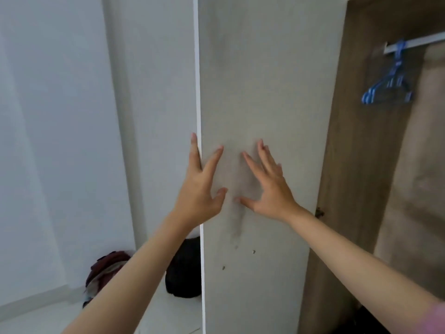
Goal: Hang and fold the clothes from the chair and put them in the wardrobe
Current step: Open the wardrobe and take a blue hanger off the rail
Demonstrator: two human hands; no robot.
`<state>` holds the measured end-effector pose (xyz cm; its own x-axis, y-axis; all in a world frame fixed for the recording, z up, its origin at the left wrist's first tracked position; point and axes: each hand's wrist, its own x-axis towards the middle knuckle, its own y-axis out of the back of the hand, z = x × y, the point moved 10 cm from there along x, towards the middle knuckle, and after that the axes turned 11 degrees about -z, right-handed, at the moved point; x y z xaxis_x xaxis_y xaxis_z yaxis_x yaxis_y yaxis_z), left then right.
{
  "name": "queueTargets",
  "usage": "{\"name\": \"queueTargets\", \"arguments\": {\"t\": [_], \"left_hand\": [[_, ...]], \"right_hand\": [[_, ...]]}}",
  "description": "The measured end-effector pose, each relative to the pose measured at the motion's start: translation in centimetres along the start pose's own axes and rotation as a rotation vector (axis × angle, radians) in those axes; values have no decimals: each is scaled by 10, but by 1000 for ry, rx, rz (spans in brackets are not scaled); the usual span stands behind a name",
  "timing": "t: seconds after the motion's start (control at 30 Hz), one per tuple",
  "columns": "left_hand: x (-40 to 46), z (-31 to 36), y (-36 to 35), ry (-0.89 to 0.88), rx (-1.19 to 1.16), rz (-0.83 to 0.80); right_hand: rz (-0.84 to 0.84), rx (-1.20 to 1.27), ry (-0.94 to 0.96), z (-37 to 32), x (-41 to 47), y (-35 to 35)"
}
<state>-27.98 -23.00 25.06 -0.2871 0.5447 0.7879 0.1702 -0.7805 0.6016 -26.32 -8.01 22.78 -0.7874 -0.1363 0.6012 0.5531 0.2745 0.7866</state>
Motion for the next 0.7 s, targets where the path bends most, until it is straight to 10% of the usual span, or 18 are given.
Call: {"name": "queueTargets", "arguments": {"t": [0.7], "left_hand": [[38,-112,-31,197,261,-102]], "right_hand": [[-33,-138,-130,48,94,-59]]}}
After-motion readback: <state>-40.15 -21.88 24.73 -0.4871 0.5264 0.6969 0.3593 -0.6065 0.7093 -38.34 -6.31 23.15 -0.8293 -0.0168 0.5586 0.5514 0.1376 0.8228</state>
